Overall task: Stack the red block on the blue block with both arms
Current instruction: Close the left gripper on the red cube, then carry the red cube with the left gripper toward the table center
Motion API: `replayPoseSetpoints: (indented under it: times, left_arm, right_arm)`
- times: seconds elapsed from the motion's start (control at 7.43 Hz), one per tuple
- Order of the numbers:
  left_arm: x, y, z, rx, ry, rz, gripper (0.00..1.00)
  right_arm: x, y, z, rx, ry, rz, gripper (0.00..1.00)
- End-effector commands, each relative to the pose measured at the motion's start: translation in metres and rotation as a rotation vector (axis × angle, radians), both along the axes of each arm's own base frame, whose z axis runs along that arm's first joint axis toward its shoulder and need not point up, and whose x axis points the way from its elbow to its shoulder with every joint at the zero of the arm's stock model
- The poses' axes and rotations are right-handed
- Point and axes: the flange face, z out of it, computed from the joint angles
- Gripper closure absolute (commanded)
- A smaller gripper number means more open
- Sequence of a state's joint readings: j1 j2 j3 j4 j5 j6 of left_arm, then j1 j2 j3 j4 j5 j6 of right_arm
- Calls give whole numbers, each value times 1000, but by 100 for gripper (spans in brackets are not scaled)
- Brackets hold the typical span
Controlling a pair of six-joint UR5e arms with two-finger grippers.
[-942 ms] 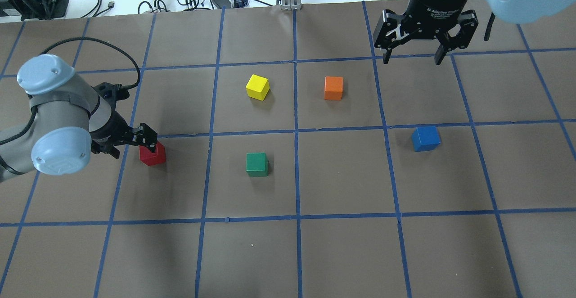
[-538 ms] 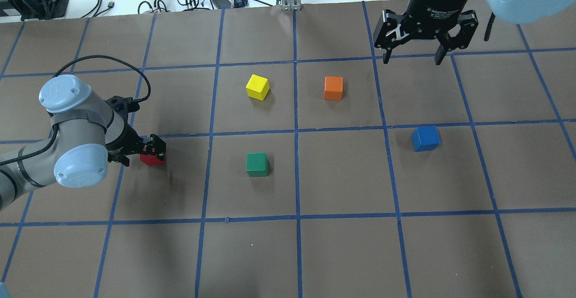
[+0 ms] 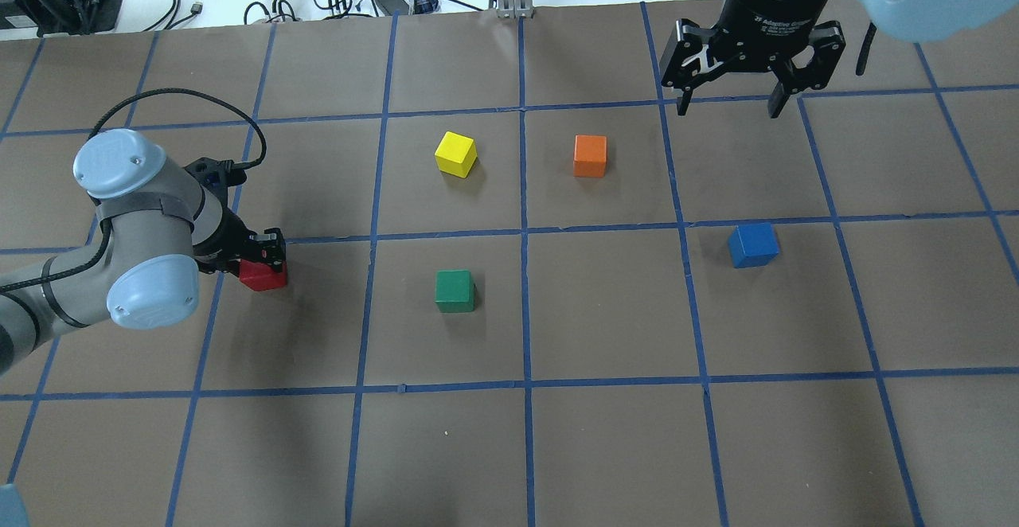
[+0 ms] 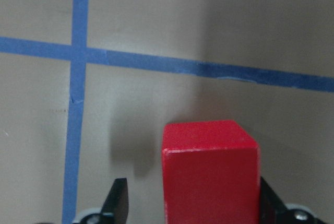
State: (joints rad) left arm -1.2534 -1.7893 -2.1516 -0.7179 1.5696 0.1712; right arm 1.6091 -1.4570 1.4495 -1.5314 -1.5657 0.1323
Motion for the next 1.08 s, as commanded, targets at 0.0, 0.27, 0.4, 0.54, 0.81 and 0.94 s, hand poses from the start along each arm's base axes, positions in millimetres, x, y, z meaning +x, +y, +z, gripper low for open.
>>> replayPoseSetpoints:
  times: [0.0,0.27,0.4,0.54,0.81,0.94]
  left_arm:
    - [-38,-15,43,-20,-14,-76,100]
    - [-151,-31,103,20,-22,-158,100]
    - [-214,-33,123,12,-12,-170,100]
    - [-264,-27,118,13,41,-92,100]
    - [-327,-18,93,11,113,-74,100]
    - [-357,-11,76,-7,123,-89,100]
  right_arm:
    - [0,1,1,-1,-1,-1,0]
    - [-1,-1,0,-2,8,4,0]
    - [-1,0,1,-3,8,4,0]
    - [-1,0,1,-5,9,7,0]
    - [-1,0,1,-3,5,1,0]
    - [-1,0,1,-3,8,2,0]
